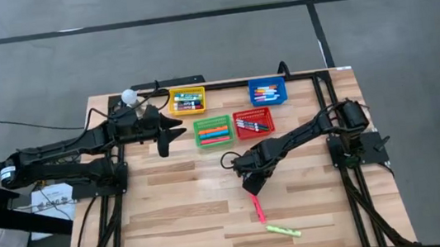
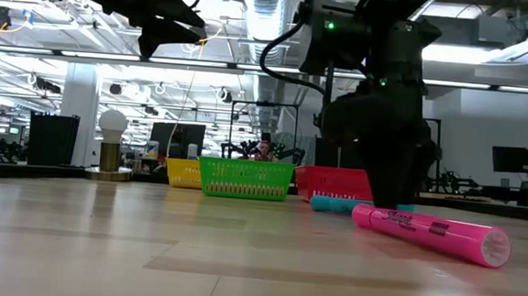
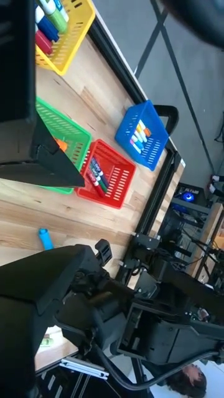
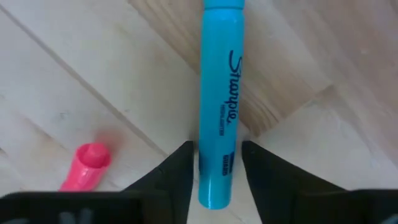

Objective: Pick & Place Markers
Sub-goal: Put the large blue highlighter pen into the green bin

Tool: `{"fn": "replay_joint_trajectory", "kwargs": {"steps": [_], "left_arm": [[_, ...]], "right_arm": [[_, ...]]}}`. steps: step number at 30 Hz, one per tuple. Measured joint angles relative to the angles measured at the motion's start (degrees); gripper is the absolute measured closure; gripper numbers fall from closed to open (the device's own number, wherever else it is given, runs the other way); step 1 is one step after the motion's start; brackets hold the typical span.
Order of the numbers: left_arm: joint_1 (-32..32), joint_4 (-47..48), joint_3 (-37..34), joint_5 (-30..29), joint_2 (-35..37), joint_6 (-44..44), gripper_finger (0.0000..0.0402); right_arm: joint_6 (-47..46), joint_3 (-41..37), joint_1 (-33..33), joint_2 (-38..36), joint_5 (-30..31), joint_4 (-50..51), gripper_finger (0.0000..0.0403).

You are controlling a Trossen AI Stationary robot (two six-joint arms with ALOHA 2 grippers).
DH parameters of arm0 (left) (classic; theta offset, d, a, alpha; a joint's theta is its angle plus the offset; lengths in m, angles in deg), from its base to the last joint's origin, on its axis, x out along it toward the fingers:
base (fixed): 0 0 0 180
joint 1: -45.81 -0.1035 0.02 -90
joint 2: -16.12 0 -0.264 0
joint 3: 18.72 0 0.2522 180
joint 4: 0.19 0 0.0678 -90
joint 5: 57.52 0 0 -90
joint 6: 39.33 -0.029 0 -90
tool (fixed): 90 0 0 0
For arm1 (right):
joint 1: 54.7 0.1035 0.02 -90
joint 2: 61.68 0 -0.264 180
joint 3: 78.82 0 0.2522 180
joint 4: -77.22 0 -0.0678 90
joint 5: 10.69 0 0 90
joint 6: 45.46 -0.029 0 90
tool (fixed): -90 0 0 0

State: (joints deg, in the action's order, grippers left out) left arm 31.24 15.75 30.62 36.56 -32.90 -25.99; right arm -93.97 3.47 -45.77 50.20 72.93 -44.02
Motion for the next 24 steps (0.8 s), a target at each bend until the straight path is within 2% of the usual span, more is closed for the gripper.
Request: {"fn": "replay_joint_trajectory", "kwargs": {"steps": [9,19,24], "left_arm": [[0.00,-0.22,0.00,0.00,0.00,0.18,0.0238],[0.00,-1.22,0.00,0.53,0.00,0.66,0.0238],[0.02,-4.44,0.02,6.80,-0.33,3.29,0.0238]], "right_arm": [[0.55,-0.42,-0.01,-2.24,0.59,0.14,0.0353],[0.98,-0.54,-1.31,-14.51,1.38,-3.09,0.0342],[3.97,-0.48,-2.81,-22.05,4.22,-11.83,0.0345]]}}
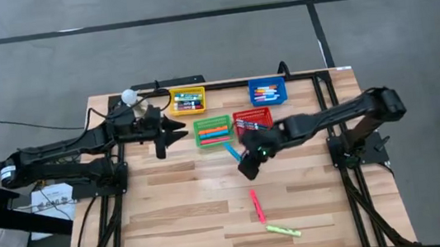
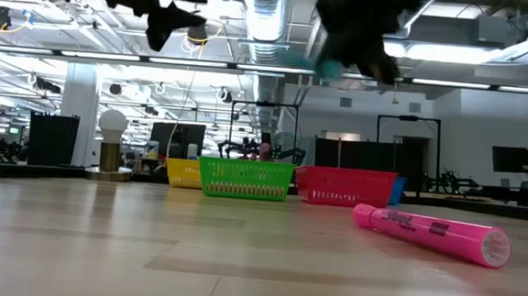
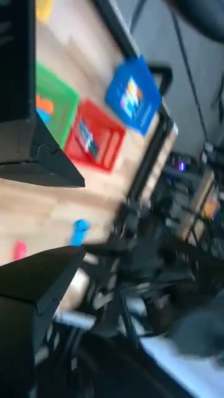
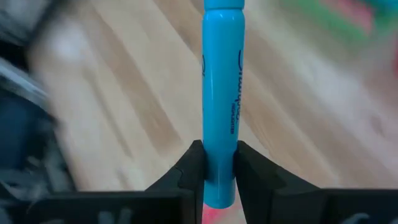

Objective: Pick & Place Markers
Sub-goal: Put the large blue highlighter pen into the green bin

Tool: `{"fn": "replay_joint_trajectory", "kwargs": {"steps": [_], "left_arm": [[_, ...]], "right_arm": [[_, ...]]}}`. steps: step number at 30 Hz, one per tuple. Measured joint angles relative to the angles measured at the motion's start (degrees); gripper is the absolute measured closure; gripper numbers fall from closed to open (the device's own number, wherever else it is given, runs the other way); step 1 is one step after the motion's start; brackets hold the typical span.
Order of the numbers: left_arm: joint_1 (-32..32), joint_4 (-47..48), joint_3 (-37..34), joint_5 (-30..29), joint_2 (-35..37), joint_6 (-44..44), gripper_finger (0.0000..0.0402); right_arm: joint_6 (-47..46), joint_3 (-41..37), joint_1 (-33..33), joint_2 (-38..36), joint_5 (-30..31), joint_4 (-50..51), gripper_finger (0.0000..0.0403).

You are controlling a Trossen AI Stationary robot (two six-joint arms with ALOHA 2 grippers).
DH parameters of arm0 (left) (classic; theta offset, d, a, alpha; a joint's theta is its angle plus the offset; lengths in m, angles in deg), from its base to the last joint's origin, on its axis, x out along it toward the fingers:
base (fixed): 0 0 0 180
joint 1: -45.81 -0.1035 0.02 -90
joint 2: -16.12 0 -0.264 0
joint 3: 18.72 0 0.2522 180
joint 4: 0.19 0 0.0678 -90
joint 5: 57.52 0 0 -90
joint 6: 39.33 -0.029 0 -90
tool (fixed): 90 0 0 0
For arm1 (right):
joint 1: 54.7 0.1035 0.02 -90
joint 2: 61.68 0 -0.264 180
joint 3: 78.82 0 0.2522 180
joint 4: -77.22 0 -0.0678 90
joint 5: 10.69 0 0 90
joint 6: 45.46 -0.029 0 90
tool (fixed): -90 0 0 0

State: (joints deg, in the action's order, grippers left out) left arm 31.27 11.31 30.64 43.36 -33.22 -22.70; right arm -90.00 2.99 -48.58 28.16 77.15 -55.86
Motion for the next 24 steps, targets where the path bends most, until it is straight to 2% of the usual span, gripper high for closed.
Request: {"fn": "replay_joint_trajectory", "kwargs": {"steps": [3,10,17,24], "left_arm": [[0.63,-3.65,0.00,3.58,-0.95,2.25,0.0238],[4.37,-17.37,0.01,3.89,-6.00,4.49,0.0227],[6.30,-32.42,0.04,3.77,-12.69,6.52,0.0201],[7.59,-38.10,0.02,3.78,-16.95,7.95,0.0192]], "right_arm": [[3.26,0.04,-1.17,-3.76,1.67,-7.69,0.0346],[10.53,0.13,-3.33,-6.66,2.04,-24.62,0.0346],[11.60,0.09,-4.07,-4.76,1.71,-27.06,0.0346],[11.61,0.09,-4.04,-4.19,2.02,-28.47,0.0346]]}}
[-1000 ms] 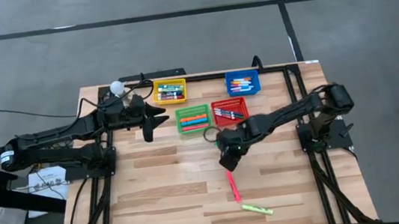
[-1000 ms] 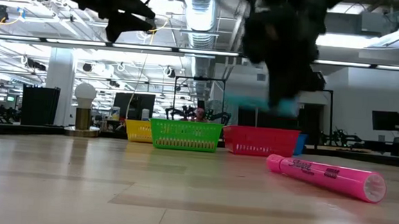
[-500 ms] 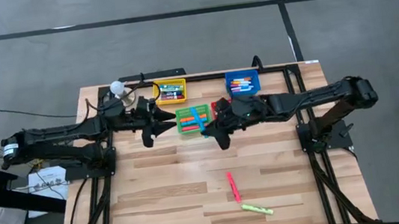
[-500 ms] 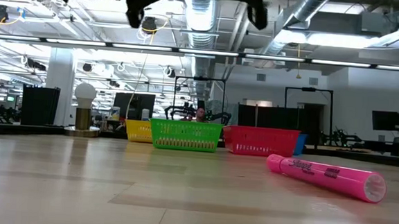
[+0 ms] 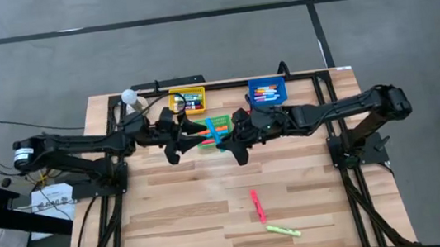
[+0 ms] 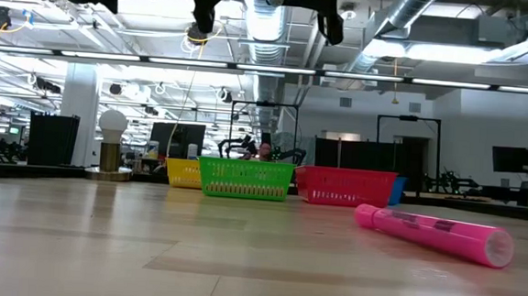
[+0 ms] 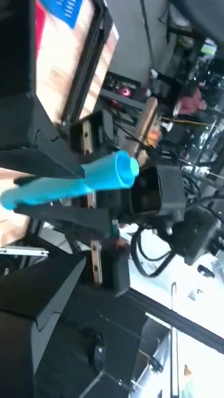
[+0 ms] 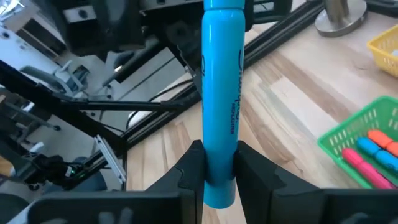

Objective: Pick & Place Markers
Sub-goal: Put the large blue highlighter pen into the green bin

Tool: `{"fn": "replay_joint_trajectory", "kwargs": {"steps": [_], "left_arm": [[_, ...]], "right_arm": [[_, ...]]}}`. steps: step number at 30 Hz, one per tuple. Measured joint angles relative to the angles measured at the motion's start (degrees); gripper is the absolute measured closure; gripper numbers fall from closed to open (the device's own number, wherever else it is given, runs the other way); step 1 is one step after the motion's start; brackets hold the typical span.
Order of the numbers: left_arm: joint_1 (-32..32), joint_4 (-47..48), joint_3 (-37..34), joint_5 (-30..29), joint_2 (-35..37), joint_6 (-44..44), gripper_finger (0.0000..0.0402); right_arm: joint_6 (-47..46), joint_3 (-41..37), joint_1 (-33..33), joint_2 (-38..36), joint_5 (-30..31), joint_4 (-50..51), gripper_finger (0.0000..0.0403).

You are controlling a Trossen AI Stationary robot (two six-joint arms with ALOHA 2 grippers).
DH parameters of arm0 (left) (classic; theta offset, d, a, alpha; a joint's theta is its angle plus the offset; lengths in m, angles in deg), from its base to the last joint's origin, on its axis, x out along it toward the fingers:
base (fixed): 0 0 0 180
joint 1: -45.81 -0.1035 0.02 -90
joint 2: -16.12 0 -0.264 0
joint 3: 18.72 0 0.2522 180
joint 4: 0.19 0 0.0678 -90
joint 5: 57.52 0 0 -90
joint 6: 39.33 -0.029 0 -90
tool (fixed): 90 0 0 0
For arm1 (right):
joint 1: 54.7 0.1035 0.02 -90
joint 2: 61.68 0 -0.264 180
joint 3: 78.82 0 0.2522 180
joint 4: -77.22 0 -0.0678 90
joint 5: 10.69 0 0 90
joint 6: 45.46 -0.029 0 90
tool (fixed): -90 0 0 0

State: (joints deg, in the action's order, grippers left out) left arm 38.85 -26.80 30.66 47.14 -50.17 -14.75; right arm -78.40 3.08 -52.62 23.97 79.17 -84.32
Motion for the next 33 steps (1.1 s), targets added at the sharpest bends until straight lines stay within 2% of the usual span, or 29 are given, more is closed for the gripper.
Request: {"fn": "replay_joint_trajectory", "kwargs": {"steps": [7,33], "left_arm": [[0.63,-6.84,0.00,-0.03,-2.81,1.79,0.0192],[-0.82,-8.07,0.00,-6.98,-4.34,1.56,0.0192]], "right_arm": [[-0.01,0.02,-1.07,0.00,-1.15,-0.93,0.0346],[-0.01,0.02,-1.10,-0.29,-2.11,-3.30,0.0347]]}}
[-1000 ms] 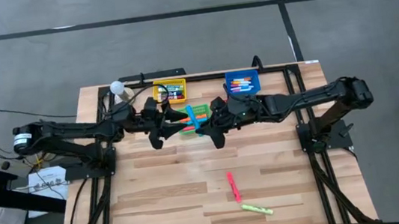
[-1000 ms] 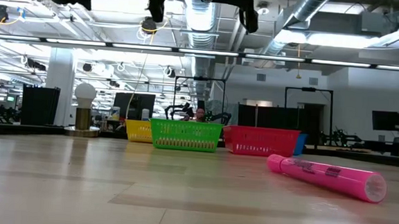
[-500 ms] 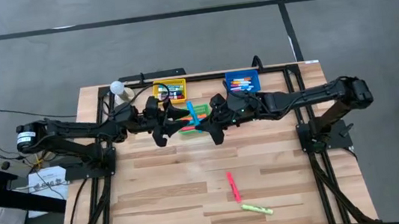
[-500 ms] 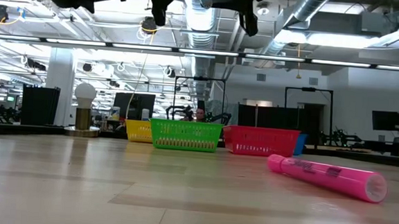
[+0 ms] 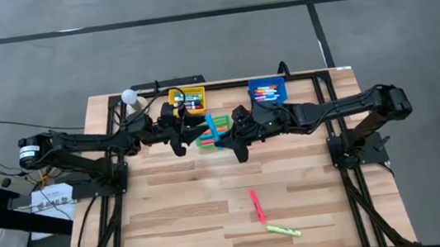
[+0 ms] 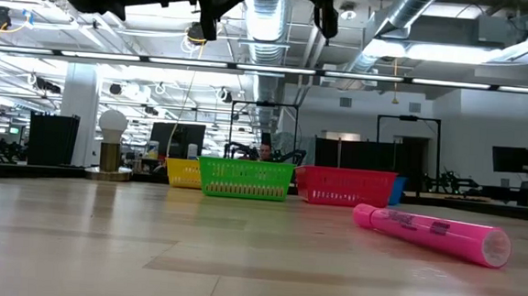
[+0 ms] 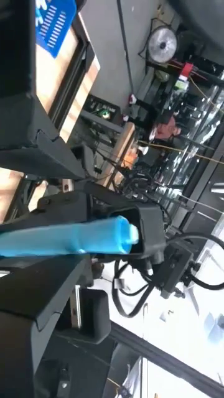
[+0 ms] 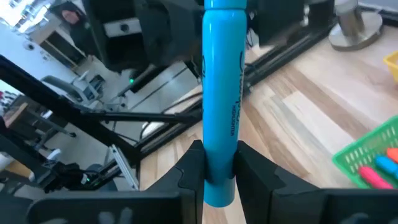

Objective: Pick & Place Markers
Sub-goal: Put the large blue highlighter pen into the green bin

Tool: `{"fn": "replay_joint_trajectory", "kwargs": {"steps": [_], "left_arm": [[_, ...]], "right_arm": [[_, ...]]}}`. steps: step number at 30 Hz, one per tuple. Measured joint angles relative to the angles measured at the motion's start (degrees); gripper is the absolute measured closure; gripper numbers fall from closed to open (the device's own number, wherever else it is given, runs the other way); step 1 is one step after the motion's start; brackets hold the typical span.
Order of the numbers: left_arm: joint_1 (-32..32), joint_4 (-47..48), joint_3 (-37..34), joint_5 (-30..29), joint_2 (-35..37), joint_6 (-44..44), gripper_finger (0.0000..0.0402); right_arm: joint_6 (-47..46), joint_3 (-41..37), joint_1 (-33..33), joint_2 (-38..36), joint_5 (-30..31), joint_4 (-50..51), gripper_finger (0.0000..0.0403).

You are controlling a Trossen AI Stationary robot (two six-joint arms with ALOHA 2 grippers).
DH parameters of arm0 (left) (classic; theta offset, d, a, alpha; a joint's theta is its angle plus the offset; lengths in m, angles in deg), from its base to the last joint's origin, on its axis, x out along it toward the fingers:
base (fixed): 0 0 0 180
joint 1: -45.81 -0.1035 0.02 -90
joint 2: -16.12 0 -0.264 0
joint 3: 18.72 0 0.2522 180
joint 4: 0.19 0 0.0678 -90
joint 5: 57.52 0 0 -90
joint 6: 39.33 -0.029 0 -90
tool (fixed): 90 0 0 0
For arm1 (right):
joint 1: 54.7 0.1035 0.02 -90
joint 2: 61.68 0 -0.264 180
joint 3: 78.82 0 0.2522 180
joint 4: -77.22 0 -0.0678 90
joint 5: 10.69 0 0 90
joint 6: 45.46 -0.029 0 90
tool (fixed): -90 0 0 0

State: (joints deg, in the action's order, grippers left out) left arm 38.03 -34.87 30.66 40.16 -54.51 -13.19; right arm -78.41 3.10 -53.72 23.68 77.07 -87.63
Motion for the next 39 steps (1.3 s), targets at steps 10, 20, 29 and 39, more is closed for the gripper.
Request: {"fn": "replay_joint_trajectory", "kwargs": {"steps": [10,20,29,39], "left_arm": [[0.69,-0.55,0.00,0.24,0.02,1.34,0.0192],[0.71,-0.87,0.32,-0.17,-0.05,1.90,0.0192],[1.25,-0.95,5.72,1.48,-5.67,0.97,0.0192],[0.56,-0.51,5.70,1.49,-4.44,1.15,0.0247]], "right_arm": [[0.00,0.02,-1.23,-0.02,-1.01,-0.62,0.0347],[-0.04,0.02,-1.49,0.22,-1.42,-0.75,0.0347],[-0.11,0.02,-1.86,0.22,-0.94,-0.76,0.0347],[0.04,0.04,-1.81,0.22,-0.83,-0.79,0.0347]]}}
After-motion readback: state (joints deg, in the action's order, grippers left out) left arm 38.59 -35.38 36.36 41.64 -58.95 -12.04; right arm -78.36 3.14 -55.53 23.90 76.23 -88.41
